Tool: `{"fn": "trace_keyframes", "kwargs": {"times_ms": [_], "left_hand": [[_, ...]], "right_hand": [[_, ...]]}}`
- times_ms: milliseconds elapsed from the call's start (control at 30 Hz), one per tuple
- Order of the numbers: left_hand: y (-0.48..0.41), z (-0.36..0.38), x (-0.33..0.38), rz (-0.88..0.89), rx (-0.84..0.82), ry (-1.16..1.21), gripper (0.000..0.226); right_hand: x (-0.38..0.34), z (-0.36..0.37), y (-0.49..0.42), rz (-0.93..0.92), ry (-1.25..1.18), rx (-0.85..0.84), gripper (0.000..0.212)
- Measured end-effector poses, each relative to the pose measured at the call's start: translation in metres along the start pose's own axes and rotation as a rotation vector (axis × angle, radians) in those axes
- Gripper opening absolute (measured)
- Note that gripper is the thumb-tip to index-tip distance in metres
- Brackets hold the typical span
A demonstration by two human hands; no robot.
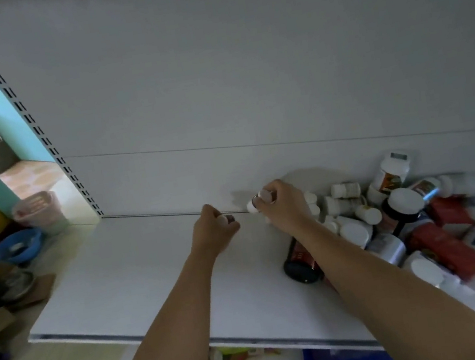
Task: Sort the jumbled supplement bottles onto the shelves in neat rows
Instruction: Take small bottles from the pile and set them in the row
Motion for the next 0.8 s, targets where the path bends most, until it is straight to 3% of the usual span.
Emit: {"fn": "trace_keyframes", "kwargs": {"times_ms": [133, 200, 267, 467, 667, 800], "left_hand": [[0.040, -0.010, -0.006, -0.056, -0.107, 0.578, 0.029], [0.066, -0.009, 0.010, -0.019, -0.232, 0.902, 0.016], [0.095, -0.018, 0.030, -0.006, -0.268, 1.046, 0.014], [0.168, -0.063, 0.083, 0.076, -0.229, 1.012, 0.012], [0.227, -0.075, 0.125, 0.109, -0.288, 1.047, 0.017], [0.260, -0.071, 0.160, 0.159, -0.329, 1.105, 0.025]], "right_hand": [[0.011, -0.015, 0.046, 0.225, -0.470, -0.011, 0.022], [-0.002, 0.000, 0.069, 0.253, -0.876, -0.130, 0.008], [-0.022, 0.007, 0.091, 0.233, -1.169, -0.210, 0.018], [-0.056, -0.013, 0.157, 0.240, -1.271, -0.189, 0.014], [-0.096, -0.061, 0.208, 0.082, -1.390, -0.131, 0.031], [-0.105, -0.102, 0.243, -0.009, -1.329, -0.061, 0.031]]}}
Point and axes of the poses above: each hand's wrist, its own y-axis away from the middle knuckle, its own z-axis out of the palm, x = y × z, the point moved 10 cm from there along -y, towards the middle knuckle, and after that the axes turned 12 degrees about -x, right-handed, at the moved point
